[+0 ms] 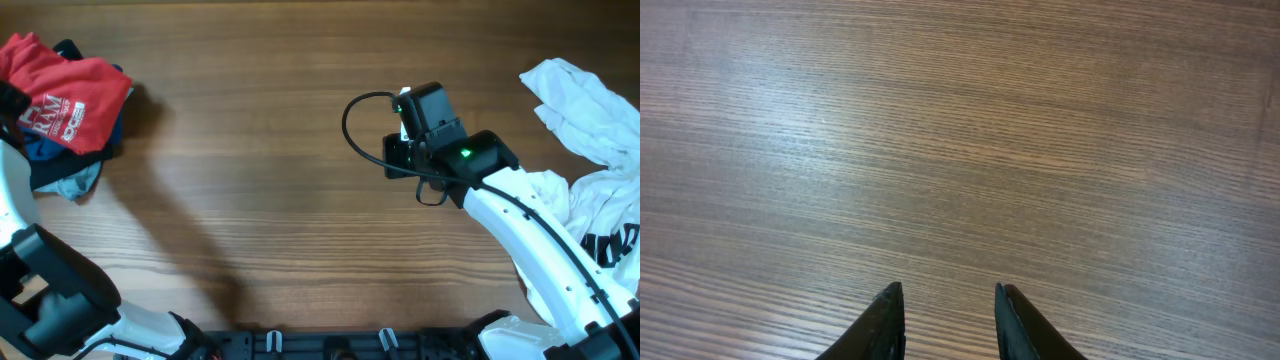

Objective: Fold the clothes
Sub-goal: 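Carry the red bundle left and place it on the blue pile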

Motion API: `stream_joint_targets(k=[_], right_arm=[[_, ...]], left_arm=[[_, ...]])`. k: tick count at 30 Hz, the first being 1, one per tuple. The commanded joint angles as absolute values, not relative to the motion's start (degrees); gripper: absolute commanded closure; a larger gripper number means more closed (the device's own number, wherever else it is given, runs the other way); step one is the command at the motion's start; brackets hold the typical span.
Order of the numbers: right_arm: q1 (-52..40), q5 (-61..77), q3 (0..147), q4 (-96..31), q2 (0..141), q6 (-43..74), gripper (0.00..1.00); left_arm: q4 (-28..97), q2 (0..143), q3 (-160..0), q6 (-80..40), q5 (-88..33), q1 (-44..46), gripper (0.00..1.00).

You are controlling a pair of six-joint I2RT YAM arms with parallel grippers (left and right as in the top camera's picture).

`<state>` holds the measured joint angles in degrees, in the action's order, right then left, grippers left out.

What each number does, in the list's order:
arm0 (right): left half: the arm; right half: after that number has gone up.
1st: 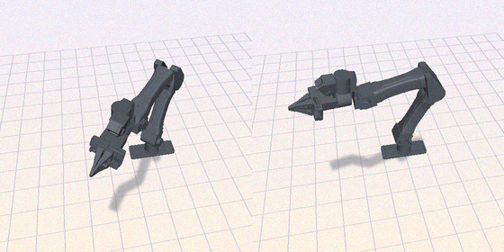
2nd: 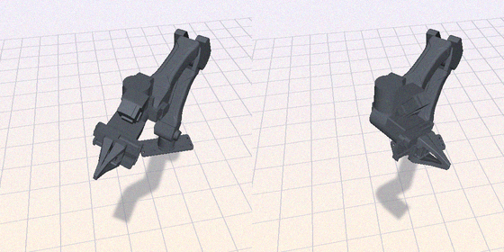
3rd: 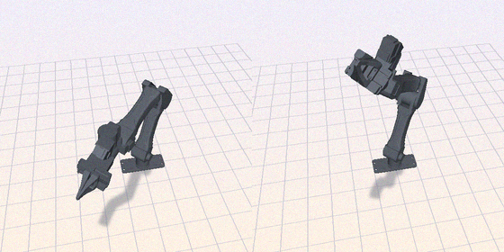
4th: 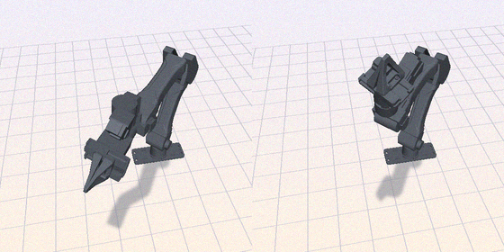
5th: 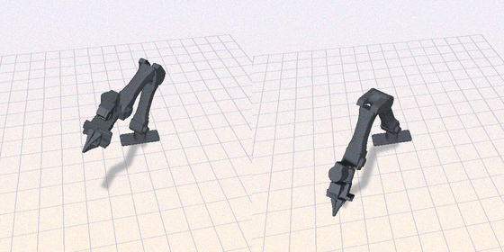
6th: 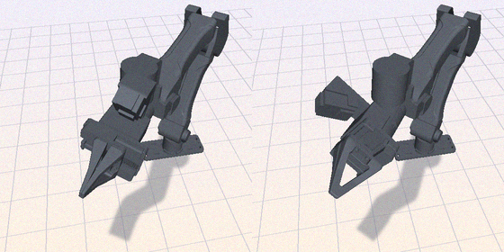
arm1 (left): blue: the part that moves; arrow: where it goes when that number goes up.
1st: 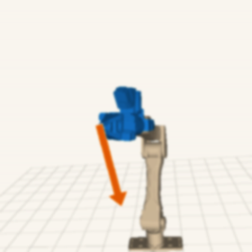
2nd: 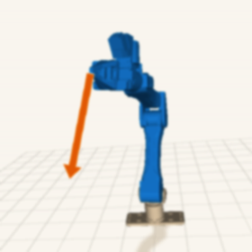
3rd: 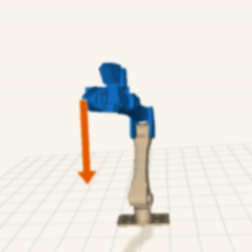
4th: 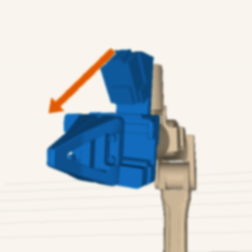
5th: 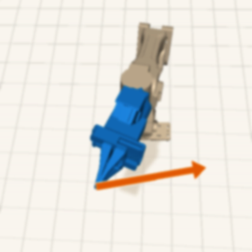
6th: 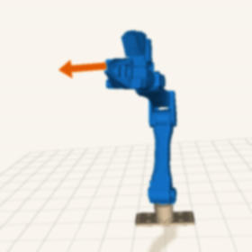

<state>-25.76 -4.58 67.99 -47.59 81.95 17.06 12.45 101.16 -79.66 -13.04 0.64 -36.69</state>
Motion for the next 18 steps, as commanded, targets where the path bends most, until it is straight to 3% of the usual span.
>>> stream_joint_targets(k=[1,10,11,12,13,16,18], right_arm=[[-25.89,-5.17,68.51,-47.64,81.43,16.47,0.70],[-25.89,-5.15,68.51,-47.66,81.43,16.47,0.69],[-25.89,-5.15,68.51,-47.70,81.43,16.47,0.69],[-25.89,-5.15,68.51,-47.72,81.43,16.47,0.69],[-25.89,-5.15,68.51,-47.79,81.43,16.47,0.69],[-25.89,-5.17,68.51,-48.49,81.43,16.40,0.68],[-25.89,-5.17,68.51,-48.42,81.43,16.51,0.60]], left_arm=[[12.27,101.80,-81.12,-13.98,2.28,-37.41,0.93],[12.23,102.35,-81.12,-13.98,5.17,-38.50,0.88],[11.42,102.65,-81.12,-13.98,6.11,-39.62,0.71],[10.98,103.15,-81.12,-13.98,5.48,-40.93,0.22],[11.73,103.31,-81.12,-13.96,4.67,-41.76,0.00],[16.36,103.18,-81.12,-13.96,2.61,-43.79,0.00],[16.27,102.21,-81.12,-13.93,1.02,-42.87,0.00]])
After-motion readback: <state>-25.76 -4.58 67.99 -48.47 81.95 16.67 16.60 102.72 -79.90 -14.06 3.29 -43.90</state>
